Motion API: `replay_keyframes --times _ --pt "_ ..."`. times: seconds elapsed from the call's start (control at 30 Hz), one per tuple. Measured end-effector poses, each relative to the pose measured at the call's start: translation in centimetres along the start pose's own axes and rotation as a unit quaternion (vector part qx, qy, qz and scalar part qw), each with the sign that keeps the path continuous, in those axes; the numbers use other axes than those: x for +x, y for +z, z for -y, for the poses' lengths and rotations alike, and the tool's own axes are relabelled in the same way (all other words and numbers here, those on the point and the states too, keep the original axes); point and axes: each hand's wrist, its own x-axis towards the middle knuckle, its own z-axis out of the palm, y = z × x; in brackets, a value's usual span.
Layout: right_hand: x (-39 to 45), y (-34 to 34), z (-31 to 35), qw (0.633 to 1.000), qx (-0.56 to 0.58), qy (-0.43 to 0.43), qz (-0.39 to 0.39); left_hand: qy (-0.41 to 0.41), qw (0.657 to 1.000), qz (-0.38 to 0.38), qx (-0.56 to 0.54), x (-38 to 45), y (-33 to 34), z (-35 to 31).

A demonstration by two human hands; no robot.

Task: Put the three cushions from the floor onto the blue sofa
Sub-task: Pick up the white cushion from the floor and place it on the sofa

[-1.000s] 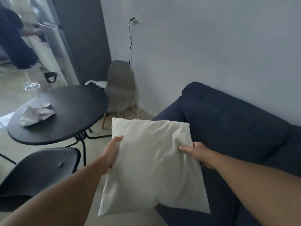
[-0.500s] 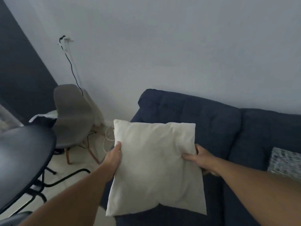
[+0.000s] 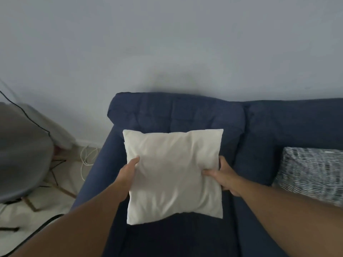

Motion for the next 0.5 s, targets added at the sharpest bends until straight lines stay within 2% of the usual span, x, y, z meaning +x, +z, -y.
replay_keyframes --times 0.5 --pt "7.1 0.8 -7.3 0.984 0.088 0.041 -0.146 0.028 0.995 0.093 0.000 10.6 7.2 1.2"
